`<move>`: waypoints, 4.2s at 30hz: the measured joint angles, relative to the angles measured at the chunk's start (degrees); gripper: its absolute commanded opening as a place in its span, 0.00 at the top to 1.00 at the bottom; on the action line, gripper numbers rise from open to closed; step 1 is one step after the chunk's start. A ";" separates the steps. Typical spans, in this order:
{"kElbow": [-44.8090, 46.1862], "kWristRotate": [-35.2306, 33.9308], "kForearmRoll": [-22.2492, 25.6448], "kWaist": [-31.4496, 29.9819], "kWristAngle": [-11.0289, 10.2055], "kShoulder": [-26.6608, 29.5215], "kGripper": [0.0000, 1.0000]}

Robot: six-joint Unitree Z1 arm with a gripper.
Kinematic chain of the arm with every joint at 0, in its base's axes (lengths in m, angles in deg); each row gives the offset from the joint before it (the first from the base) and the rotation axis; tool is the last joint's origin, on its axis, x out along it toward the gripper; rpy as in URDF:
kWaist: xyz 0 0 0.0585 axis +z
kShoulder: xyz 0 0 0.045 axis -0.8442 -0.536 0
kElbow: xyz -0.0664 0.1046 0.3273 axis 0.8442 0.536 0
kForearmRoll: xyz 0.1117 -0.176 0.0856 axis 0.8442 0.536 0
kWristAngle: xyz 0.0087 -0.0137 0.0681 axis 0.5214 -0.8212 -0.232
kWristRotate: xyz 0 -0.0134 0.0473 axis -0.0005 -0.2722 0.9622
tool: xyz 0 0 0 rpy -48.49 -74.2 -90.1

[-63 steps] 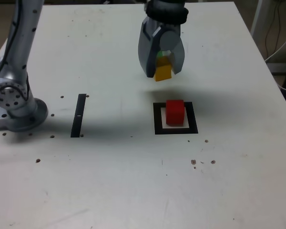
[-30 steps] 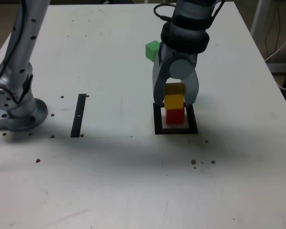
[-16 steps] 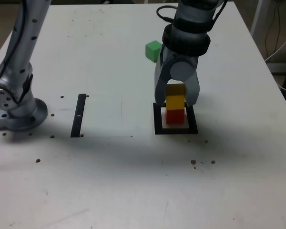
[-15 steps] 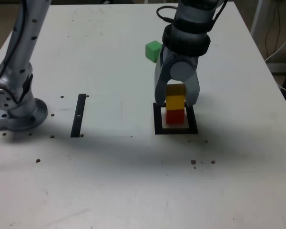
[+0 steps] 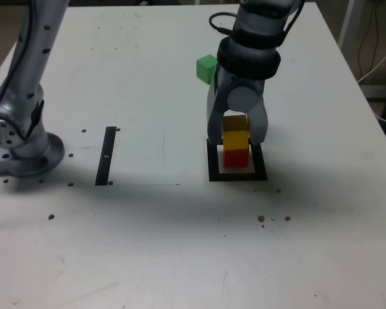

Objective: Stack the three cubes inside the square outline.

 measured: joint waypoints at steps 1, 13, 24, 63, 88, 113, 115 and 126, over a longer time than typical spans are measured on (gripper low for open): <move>0.13 0.04 -0.08 0.04 0.00 0.00 0.08; 0.68 0.04 -0.18 0.08 0.16 0.77 0.01; 1.48 -0.04 3.64 2.17 -2.75 8.15 0.01; -13.93 24.07 7.86 34.55 -6.09 -4.18 0.01; -20.39 8.88 11.72 36.91 -5.15 -9.07 0.01; -17.19 2.25 11.95 37.04 -3.84 -10.92 0.01; -16.90 2.25 11.63 37.04 -3.55 -11.66 0.01; -17.24 2.38 11.28 37.04 -2.89 -13.28 0.03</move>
